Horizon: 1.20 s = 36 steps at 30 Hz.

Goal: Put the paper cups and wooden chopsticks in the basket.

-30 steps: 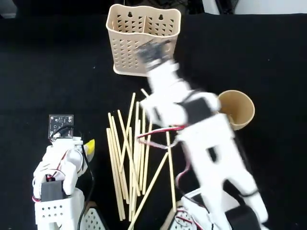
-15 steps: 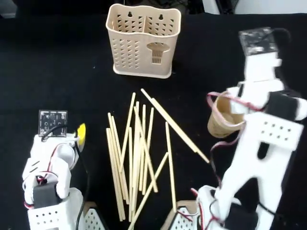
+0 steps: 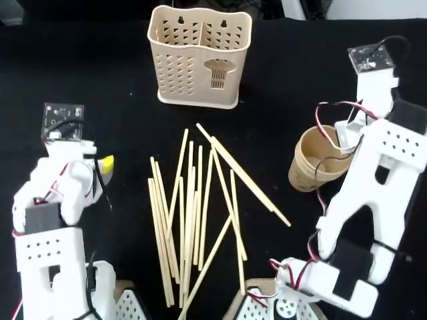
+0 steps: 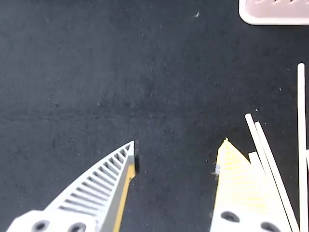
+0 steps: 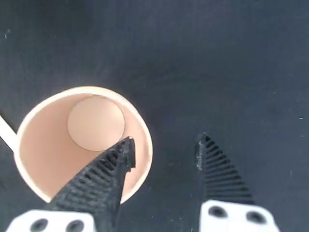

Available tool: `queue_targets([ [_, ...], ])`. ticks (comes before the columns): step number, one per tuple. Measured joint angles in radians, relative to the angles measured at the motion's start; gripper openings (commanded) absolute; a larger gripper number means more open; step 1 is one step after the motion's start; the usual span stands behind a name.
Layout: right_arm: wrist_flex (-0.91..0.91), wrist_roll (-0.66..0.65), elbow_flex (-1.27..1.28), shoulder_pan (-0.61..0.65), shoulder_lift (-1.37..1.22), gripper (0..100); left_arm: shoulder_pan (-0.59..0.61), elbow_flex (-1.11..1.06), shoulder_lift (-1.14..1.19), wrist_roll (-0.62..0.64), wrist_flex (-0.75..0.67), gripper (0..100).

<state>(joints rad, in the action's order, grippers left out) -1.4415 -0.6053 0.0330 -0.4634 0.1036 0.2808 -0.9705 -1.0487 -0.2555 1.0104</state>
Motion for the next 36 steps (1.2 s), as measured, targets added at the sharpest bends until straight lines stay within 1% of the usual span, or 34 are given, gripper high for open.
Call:
queue_targets([
  [4, 0.0, -0.011, 0.0, -0.015, -0.066, 20.9, 0.0, 0.054, 0.025, 0.002, 0.0, 27],
  [7, 0.0, -0.04, 0.0, -0.015, -0.11, 20.3, 0.0, 0.114, 0.031, 0.041, 0.002, 27],
  [9, 0.0, -0.063, 0.0, -0.015, -0.129, 15.8, 0.0, 0.169, 0.049, 0.055, 0.026, 27],
  [13, 0.0, -0.114, 0.0, -0.015, -0.14, 1.2, -0.046, 0.324, 0.161, 0.064, 0.12, 27],
  [15, 0.0, -0.12, 0.0, -0.015, -0.14, 2.1, -0.069, 0.42, 0.253, 0.064, 0.173, 27],
  [22, 0.008, -0.12, 0.0, -0.015, -0.14, 1.2, -0.143, 0.867, 0.66, 0.068, 0.31, 27],
  [28, 0.008, -0.12, 0.0, -0.015, -0.14, 1.2, -0.176, 1.336, 0.931, 0.068, 0.328, 27],
  [36, 0.008, -0.115, 0.0, -0.015, -0.015, 1.2, -0.187, 1.907, 1.393, 0.224, 0.333, 27],
])
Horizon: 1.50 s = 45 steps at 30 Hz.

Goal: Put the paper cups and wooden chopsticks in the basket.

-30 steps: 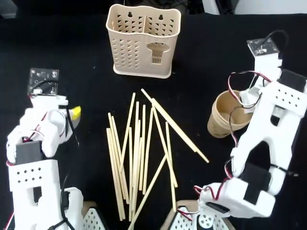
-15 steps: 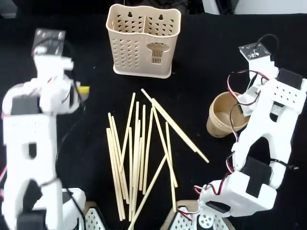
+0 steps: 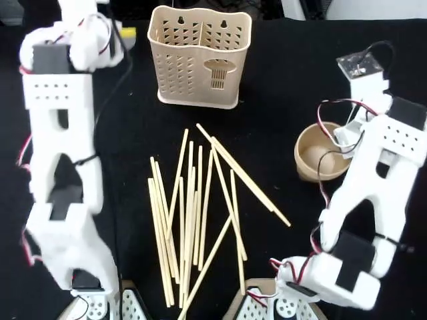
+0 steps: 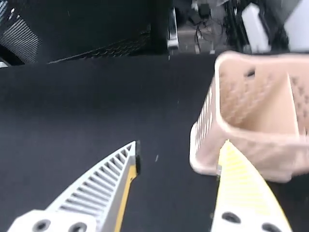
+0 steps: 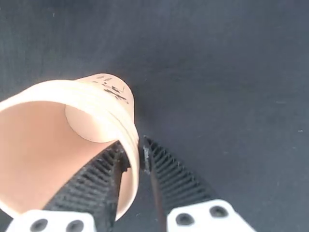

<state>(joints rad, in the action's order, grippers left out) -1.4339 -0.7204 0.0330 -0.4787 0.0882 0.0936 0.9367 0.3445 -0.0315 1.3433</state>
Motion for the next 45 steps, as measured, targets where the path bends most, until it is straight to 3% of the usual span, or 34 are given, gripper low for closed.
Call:
queue_targets([
  [5, 0.0, 0.026, 0.006, 0.0, 0.06, 1.2, -0.054, 0.264, 0.216, 0.015, 0.003, 27],
  [11, 0.051, 0.031, 0.114, 0.028, 0.104, 1.2, -0.114, 0.428, 0.379, 0.014, 0.003, 27],
  [22, 0.118, 0.15, 0.161, 0.034, 0.318, 1.2, -0.11, 0.493, 0.517, -0.04, 0.002, 27],
  [30, 0.118, 0.267, 0.16, 0.034, 0.44, 1.2, -0.104, 0.512, 0.517, -0.04, 0.094, 3],
  [41, 0.118, 0.442, -0.035, 0.147, 0.45, 1.2, -0.106, 0.532, 0.512, -0.04, 0.276, 3],
  [45, 0.118, 0.505, -0.074, 0.187, 0.451, 1.2, -0.13, 0.554, 0.511, 0.026, 0.364, 3],
])
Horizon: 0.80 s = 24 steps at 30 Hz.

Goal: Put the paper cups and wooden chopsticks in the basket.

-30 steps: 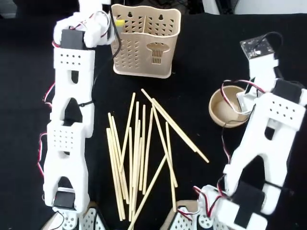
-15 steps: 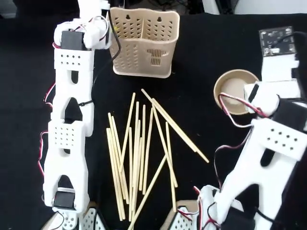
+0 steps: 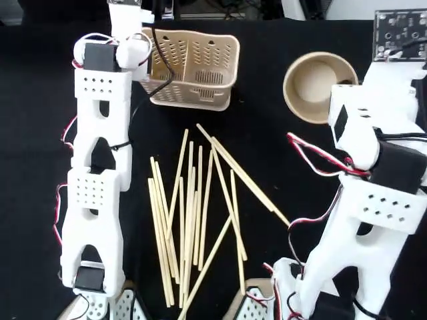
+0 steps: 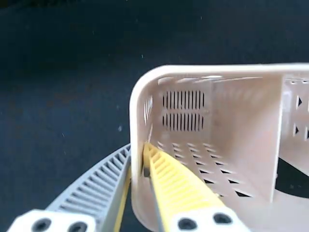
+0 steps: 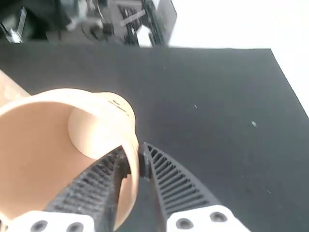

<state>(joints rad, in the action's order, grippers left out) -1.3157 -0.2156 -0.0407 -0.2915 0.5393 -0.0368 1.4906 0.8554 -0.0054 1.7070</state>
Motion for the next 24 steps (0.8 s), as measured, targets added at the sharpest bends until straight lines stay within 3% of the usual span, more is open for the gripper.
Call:
queue_targets([
  [8, 0.009, 0.038, 0.0, 0.098, 0.0, 1.2, -0.031, 0.005, -0.003, 0.112, 0.038, 3],
  [24, 0.258, 0.278, 0.029, 0.347, 0.0, 1.2, -0.074, 0.0, -0.003, 0.121, 0.038, 3],
])
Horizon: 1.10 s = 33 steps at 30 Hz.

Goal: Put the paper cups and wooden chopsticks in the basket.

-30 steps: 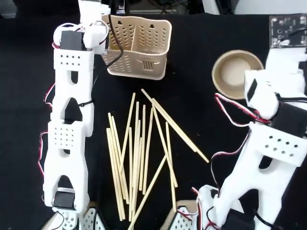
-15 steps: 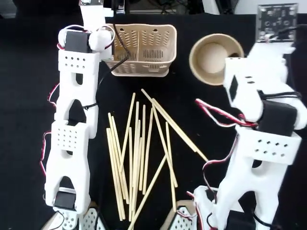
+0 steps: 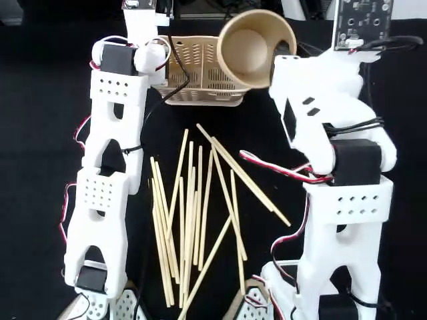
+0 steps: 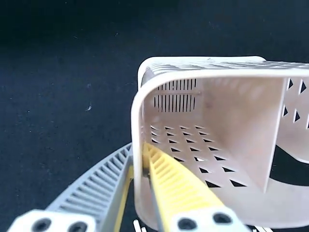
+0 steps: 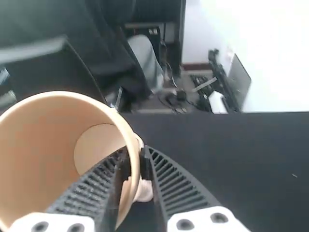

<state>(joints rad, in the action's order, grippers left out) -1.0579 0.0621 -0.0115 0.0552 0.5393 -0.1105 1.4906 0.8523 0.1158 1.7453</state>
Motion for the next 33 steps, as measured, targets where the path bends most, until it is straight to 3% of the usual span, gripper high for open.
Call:
queue_targets([
  [10, 0.334, 0.011, 0.35, 0.015, -0.002, 1.2, -0.002, -0.002, 0.0, 0.0, 0.0, 3],
  [17, 0.503, 0.011, 0.448, 0.014, -0.002, 1.2, -0.009, -0.002, 0.0, 0.002, 0.0, 3],
  [28, 0.554, 0.011, 0.45, 0.014, -0.186, 1.3, -0.009, -0.003, 0.0, 0.002, 0.0, 3],
  [33, 0.555, -0.094, 0.425, 0.02, -0.265, 4.1, -0.014, -0.006, 0.0, 0.0, 0.002, 3],
])
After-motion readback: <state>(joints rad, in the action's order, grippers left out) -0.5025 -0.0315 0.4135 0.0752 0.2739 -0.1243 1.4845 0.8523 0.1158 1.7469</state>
